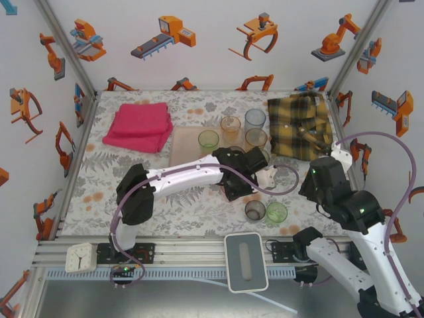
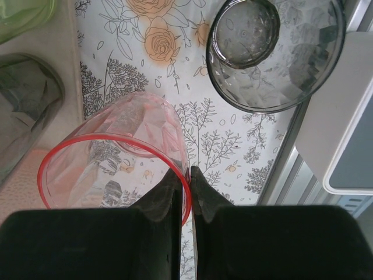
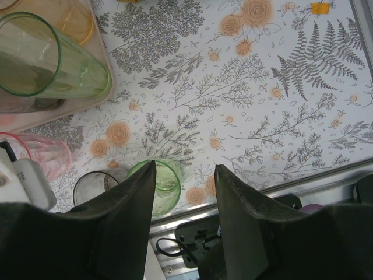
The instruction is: Place the glasses into the tray
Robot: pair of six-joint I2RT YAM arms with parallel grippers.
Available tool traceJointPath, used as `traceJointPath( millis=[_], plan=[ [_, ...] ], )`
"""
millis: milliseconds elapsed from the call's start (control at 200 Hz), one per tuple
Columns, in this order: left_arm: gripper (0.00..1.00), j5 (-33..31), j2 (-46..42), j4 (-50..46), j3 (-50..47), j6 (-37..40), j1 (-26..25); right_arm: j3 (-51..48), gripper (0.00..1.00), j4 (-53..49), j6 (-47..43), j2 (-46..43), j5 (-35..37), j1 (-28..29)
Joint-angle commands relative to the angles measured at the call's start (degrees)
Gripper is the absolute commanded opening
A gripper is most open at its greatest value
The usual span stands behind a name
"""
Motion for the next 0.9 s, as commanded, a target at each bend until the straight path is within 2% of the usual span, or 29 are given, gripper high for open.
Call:
traceJointPath(
  millis=[0,446,896],
  plan=[
    [0.06,-0.57,-3.83,-1.92,0.45,-0.71,-0.39,-0.12,0.45,0.9,0.11,-0.32,1.45,-0.4],
    [0.06,-0.88,-9.04,-5.05,-3.23,0.23,-0.42,0.35,0.45,0.64,0.11,-0.43,1.4,-0.37],
    [0.06,-3.28,-18.66,-7.23,-9.81,2.88,-0.1,1.18,0.45,-0.06,0.46,-0.16,1.35,-0.42]
  ],
)
